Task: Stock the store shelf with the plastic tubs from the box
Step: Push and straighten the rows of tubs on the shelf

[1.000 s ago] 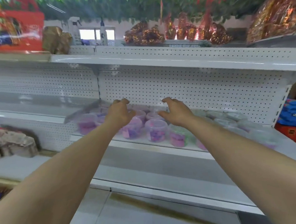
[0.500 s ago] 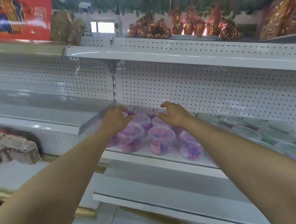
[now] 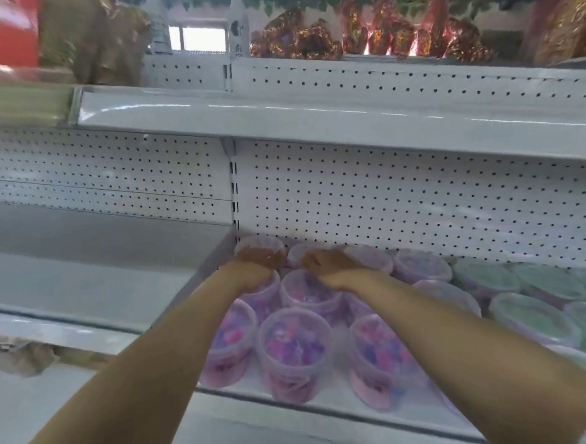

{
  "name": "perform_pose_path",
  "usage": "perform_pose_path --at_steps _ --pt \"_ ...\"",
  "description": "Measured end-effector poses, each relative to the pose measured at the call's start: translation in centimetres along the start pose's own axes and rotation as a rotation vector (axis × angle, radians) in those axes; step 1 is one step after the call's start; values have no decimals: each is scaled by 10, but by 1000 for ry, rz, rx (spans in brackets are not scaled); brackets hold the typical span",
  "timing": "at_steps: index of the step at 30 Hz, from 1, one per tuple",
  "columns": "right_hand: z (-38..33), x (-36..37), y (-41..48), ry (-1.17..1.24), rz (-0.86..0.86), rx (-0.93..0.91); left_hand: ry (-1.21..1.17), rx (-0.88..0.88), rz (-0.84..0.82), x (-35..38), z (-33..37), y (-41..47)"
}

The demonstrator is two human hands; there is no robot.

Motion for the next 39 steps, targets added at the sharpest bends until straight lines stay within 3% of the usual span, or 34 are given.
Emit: perform_pose_path --at_steps 8,13,19,21,25,34,39 --pt "-3 13 20 -102 -8 69 -49 43 92 -1 -6 18" --pt "-10 10 7 -57 -4 76 -190 0 -15 9 -22 24" --pt "-19 4 -41 63 76 78 -311 70 119 -15 -4 -11" --pt "-23 6 -52 66 124 49 -284 103 135 -20 3 -25" --pt "-22 10 -68 38 198 96 -207 106 16 -9 4 -41" --pt "-28 24 -82 5 80 111 -76 181 41 -10 11 -62" --pt "-27 18 -111 75 133 103 -90 280 81 -18 24 -85"
Point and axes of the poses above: each hand's wrist, its own y-axis towards the middle knuckle, its own x-axis out of the palm, z = x × y, the point moved 9 cm from there along y, towards the middle knuckle, and after that the axes turned 11 degrees about x, right-handed, at the moved point
